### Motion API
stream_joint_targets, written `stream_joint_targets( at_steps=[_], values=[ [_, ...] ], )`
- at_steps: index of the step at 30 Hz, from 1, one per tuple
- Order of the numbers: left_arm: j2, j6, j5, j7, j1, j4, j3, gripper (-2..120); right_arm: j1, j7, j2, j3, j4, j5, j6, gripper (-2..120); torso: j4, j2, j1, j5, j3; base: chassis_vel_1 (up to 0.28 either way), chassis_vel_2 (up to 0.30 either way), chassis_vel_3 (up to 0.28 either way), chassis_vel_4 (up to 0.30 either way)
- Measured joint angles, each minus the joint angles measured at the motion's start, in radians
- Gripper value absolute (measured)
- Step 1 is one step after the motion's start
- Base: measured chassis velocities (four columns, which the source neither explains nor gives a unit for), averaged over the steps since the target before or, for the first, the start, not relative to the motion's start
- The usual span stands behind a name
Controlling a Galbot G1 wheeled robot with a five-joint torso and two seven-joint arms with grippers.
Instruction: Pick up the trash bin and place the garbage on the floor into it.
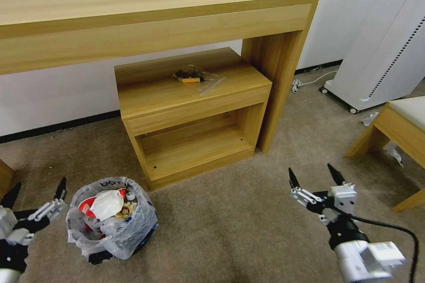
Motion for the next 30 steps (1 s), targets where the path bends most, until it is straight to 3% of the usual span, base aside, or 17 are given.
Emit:
stream_joint_targets(
  at_steps=[7,30],
  values=[
    [0.012,-0.013,-0.033,0.012,0.024,0.004,0.018,100,-0.016,0.058,0.010,-0.021,0.005,-0.040,0.023,100,-0.0001,0.000,0.000,-0.0001,0.000,0.000,0.000,0.000,0.000],
    [0.016,-0.004,-0.035,0.009,0.020,0.009,0.018,100,-0.011,0.060,0.008,-0.023,0.000,-0.038,0.023,100,-0.0001,0.000,0.000,-0.0001,0.000,0.000,0.000,0.000,0.000]
  ],
)
